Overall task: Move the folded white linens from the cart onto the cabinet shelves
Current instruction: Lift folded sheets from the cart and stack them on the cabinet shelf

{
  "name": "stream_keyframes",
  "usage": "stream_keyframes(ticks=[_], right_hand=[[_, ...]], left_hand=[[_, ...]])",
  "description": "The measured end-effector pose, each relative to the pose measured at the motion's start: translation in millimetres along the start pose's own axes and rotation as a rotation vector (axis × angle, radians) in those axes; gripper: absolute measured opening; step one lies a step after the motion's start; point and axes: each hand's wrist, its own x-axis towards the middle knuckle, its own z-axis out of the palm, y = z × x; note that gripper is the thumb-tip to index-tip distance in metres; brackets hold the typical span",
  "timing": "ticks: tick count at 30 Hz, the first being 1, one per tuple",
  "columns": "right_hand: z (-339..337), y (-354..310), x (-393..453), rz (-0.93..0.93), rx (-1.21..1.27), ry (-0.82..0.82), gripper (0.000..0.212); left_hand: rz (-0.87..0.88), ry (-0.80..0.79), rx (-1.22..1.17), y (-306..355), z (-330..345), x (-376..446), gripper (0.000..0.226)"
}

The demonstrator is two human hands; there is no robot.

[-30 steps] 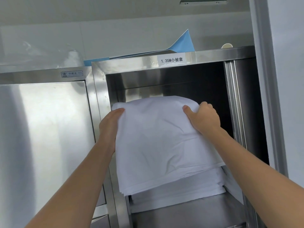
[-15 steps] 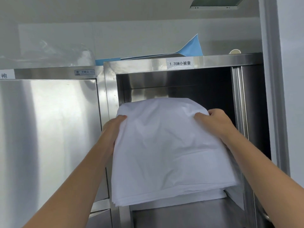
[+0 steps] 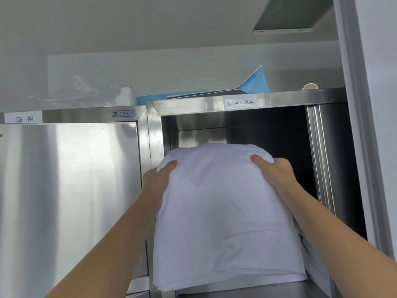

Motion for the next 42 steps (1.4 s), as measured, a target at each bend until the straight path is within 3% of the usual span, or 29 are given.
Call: stream_keyframes(ticks=[4,7,10,12,14,20,23,27,32,39,42], right_hand=[[-8.6,9.7,-17.1,-0.095,0.092,-0.024,0.056],[-15.4,11.9,-25.0,0.022,0.095,-0.146,0.048],[-10.3,8.9,-30.3,0.167,0.072,-0.177,0.055],[-3.0,5.5,-33.4,0.15,0.077,-0.083,0.054],[2.2,5.1,-38.0,0.081,0.075,0.023,0.05],[5.5,-3.9,-61.1,-0.139,0.133,0.2,0.043],[5.9,-18.5,-78.5,-0.236,0.153,0.249,0.037],[4.3,-33.4,-100.5,-0.314,0.123,0.317,0.051],[-0.2,-50.0,-137.4,-0.424,0.057,0.416,0.05],[-28.1,-83.4,-177.3,-0.543,-0.04,0.555,0.062],[-49.2,-96.7,-192.3,-0.62,-0.089,0.611,0.061]], left_hand=[[-0.018,-0.062,-0.011,-3.0,-9.6,-8.7,0.017],[-0.138,-0.292,0.036,2.5,-18.8,-0.9,0.033],[-0.173,-0.321,0.037,7.5,-19.4,9.6,0.044],[-0.137,-0.185,0.065,1.2,-15.4,12.9,0.058],[-0.073,-0.048,0.054,-7.3,-13.1,11.1,0.055],[0.005,-0.007,-0.106,-6.4,-13.2,3.8,0.035],[0.06,-0.026,-0.181,2.8,-16.1,-0.8,0.033],[0.122,-0.063,-0.245,9.6,-21.4,-5.1,0.018],[0.14,-0.128,-0.362,8.1,-24.6,-15.4,0.013],[0.136,-0.193,-0.459,25.8,-6.6,-45.1,0.014],[0.113,-0.207,-0.473,39.1,7.4,-63.8,0.025]])
